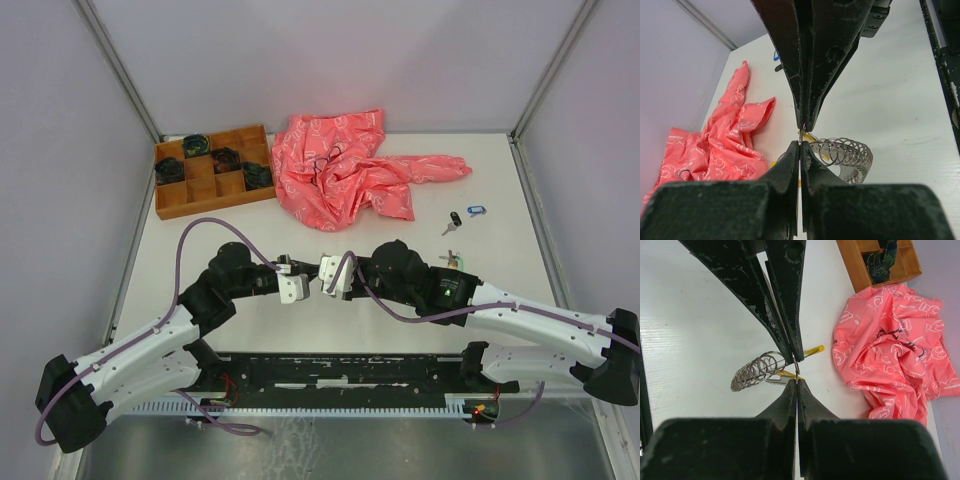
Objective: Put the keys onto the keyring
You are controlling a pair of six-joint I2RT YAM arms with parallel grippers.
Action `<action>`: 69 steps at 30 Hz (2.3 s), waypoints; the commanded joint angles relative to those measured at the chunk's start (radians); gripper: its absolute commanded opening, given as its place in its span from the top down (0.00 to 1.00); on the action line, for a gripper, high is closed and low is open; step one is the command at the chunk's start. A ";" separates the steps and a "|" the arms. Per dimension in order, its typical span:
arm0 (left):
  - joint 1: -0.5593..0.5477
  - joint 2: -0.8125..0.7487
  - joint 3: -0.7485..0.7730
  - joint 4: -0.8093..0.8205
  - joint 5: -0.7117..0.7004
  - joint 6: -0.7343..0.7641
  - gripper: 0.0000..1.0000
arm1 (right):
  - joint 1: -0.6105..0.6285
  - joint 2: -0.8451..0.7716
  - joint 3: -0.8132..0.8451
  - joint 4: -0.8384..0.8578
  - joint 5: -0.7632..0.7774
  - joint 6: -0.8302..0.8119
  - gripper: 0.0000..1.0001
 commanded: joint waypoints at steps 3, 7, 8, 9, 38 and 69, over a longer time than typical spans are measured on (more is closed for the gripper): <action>0.000 0.002 0.017 0.053 0.012 -0.036 0.97 | -0.004 -0.016 0.040 0.057 -0.012 0.019 0.99; 0.001 0.004 0.018 0.053 0.018 -0.038 0.97 | -0.004 -0.015 0.041 0.060 -0.008 0.020 0.99; 0.000 0.004 0.019 0.053 0.019 -0.037 0.97 | -0.005 -0.015 0.040 0.060 -0.005 0.020 0.99; 0.001 0.004 0.018 0.053 0.019 -0.037 0.97 | -0.006 -0.014 0.040 0.058 0.000 0.020 0.99; 0.000 0.005 0.018 0.052 0.025 -0.039 0.97 | -0.008 -0.007 0.049 0.042 -0.008 0.029 0.99; 0.000 0.000 0.019 0.052 0.003 -0.036 0.97 | -0.011 0.006 0.063 0.006 -0.001 0.042 0.99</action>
